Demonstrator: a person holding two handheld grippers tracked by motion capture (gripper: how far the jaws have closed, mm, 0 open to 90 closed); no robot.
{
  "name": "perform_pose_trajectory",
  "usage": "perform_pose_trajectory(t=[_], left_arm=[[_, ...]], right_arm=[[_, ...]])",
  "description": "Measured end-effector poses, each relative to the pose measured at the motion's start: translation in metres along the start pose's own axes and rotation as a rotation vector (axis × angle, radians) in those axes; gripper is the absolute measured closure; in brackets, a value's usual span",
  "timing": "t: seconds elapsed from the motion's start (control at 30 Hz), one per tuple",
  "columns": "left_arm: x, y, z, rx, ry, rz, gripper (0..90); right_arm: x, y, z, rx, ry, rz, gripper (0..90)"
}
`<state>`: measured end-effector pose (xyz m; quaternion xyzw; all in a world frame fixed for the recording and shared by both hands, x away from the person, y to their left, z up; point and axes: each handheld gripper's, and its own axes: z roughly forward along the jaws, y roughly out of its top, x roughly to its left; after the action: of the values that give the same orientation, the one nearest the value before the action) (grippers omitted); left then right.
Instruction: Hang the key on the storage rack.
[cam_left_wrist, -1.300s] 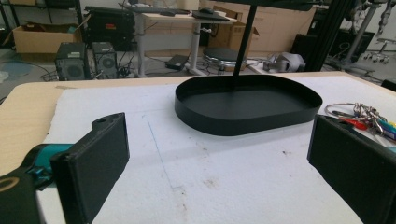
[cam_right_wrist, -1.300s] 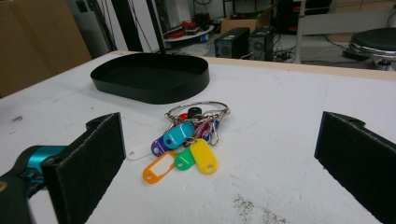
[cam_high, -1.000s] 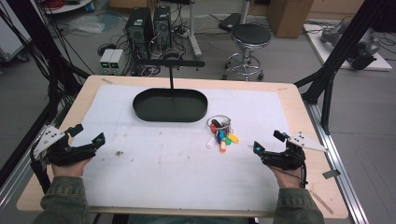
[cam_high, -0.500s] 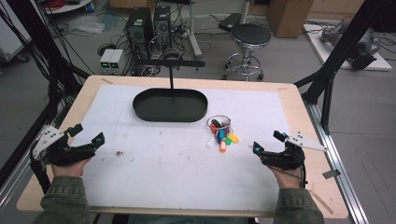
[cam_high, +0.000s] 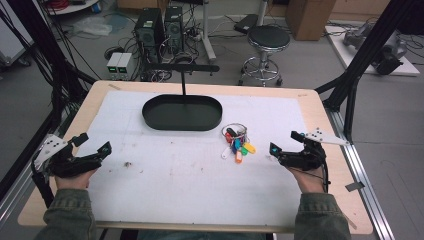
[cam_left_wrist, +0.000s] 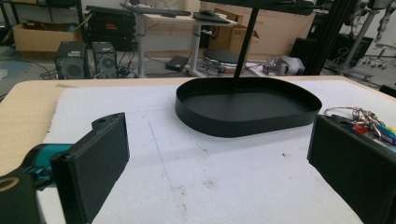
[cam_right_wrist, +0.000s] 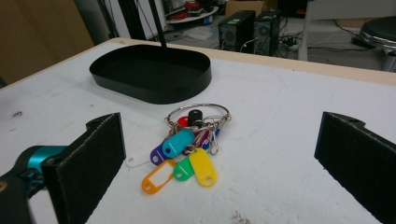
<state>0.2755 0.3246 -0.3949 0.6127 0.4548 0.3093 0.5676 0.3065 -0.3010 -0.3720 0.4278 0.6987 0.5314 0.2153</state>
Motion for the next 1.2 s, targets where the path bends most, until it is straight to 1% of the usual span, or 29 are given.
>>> perform_pose_trajectory(t=[0.07, 0.13, 0.27, 0.33, 0.43, 0.5, 0.63, 0.67, 0.7, 0.73, 0.8, 0.93, 0.97, 1.03, 1.2], left_arm=[[0.0, 0.0, 0.0, 0.001, -0.001, -0.001, 6.0], [0.0, 0.0, 0.0, 0.0, -0.001, -0.001, 6.0], [0.0, 0.0, 0.0, -0.001, -0.001, -0.002, 6.0], [0.0, 0.0, 0.0, -0.002, -0.002, -0.002, 6.0], [0.0, 0.0, 0.001, -0.003, -0.003, -0.007, 6.0], [0.0, 0.0, 0.001, -0.003, -0.003, -0.006, 6.0], [0.0, 0.0, 0.002, -0.004, -0.003, -0.008, 6.0], [0.0, 0.0, 0.002, -0.004, -0.004, -0.008, 6.0], [0.0, 0.0, 0.002, -0.005, -0.005, -0.009, 5.9], [0.0, 0.0, 0.002, -0.005, -0.006, -0.008, 6.0], [0.0, 0.0, 0.002, -0.006, -0.006, -0.009, 6.0], [0.0, 0.0, 0.002, -0.005, -0.008, -0.011, 6.0], [0.0, 0.0, 0.002, -0.006, -0.008, -0.011, 6.0], [0.001, 0.001, 0.002, -0.006, -0.007, -0.011, 6.0], [0.001, 0.0, 0.002, -0.007, -0.008, -0.014, 6.0]], right_arm=[[0.001, 0.004, 0.002, 0.001, 0.001, -0.011, 0.8], [0.001, 0.008, 0.004, 0.001, 0.009, -0.004, 0.8], [0.0, 0.012, 0.007, 0.005, 0.01, 0.0, 0.9], [0.0, 0.015, 0.008, 0.004, 0.022, 0.012, 0.8], [-0.001, 0.018, 0.013, 0.016, 0.03, 0.014, 0.9], [-0.001, 0.02, 0.017, 0.018, 0.033, 0.003, 0.9], [0.001, 0.026, 0.026, 0.051, 0.038, -0.022, 0.8], [0.002, 0.028, 0.028, 0.056, 0.04, -0.019, 0.8], [0.003, 0.03, 0.03, 0.053, 0.041, -0.028, 0.8], [0.004, 0.033, 0.032, 0.058, 0.043, -0.022, 0.8], [0.005, 0.037, 0.035, 0.051, 0.053, -0.026, 0.8], [0.005, 0.041, 0.043, 0.068, 0.062, -0.023, 0.8], [0.004, 0.041, 0.045, 0.069, 0.063, -0.031, 0.8], [0.006, 0.043, 0.048, 0.075, 0.067, -0.029, 0.8], [0.008, 0.05, 0.057, 0.092, 0.079, -0.041, 0.8]])
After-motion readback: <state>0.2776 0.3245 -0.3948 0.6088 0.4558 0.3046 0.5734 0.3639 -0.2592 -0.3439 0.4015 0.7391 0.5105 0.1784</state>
